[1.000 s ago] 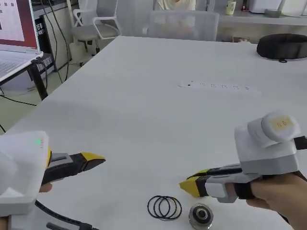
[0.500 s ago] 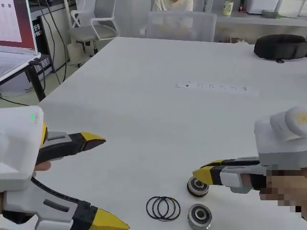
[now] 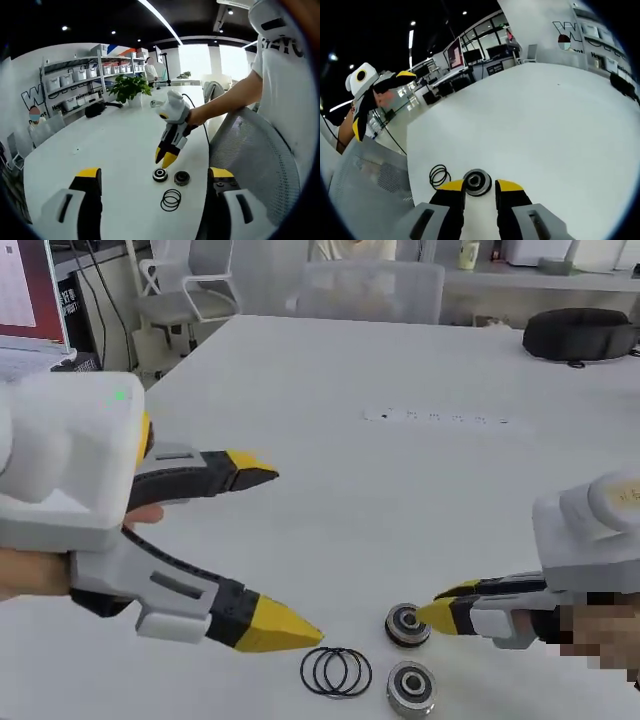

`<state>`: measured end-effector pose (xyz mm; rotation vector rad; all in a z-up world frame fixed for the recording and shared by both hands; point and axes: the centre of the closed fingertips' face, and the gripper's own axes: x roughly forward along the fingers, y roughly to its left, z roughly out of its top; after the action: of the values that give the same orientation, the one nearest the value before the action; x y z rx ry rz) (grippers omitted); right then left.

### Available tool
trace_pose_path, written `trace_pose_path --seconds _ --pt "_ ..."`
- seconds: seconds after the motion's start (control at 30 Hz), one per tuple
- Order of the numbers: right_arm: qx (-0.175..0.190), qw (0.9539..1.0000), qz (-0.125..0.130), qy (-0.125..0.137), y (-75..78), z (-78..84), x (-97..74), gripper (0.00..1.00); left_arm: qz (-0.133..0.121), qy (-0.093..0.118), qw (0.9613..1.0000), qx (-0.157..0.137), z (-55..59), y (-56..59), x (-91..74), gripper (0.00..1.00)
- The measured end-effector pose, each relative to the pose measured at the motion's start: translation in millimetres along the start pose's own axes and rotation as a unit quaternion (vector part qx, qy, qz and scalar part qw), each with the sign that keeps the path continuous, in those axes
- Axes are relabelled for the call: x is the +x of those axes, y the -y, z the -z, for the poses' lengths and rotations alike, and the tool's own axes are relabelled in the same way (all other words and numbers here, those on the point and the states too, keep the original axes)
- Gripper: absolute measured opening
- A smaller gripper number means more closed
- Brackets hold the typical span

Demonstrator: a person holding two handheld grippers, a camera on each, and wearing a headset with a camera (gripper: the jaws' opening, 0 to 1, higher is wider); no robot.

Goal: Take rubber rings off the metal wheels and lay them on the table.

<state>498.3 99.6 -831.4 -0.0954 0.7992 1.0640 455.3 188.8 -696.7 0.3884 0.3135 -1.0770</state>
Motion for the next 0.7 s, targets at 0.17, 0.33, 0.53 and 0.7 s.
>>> trace_pose_path --seconds 0.17,0.33,0.53,0.7 --pt "-0.032 0.9991 0.002 -0.026 -1.5 11.2 2.1 0.22 0.016 -0.003 0.9995 0.026 -11.1 3.2 13.8 0.81" --pt "-0.049 0.998 0.001 -0.041 -0.7 18.9 6.3 0.23 0.029 0.004 0.9985 0.047 -26.6 4.8 26.2 0.78" --pt "-0.064 0.9966 0.002 -0.051 -1.3 25.7 9.8 0.27 0.029 0.011 0.9969 0.073 -41.3 -2.4 44.6 0.7" --pt "-0.071 0.9965 0.004 -0.043 -1.6 22.4 8.8 0.27 0.034 0.017 0.9963 0.077 -40.7 -3.1 61.2 0.66"
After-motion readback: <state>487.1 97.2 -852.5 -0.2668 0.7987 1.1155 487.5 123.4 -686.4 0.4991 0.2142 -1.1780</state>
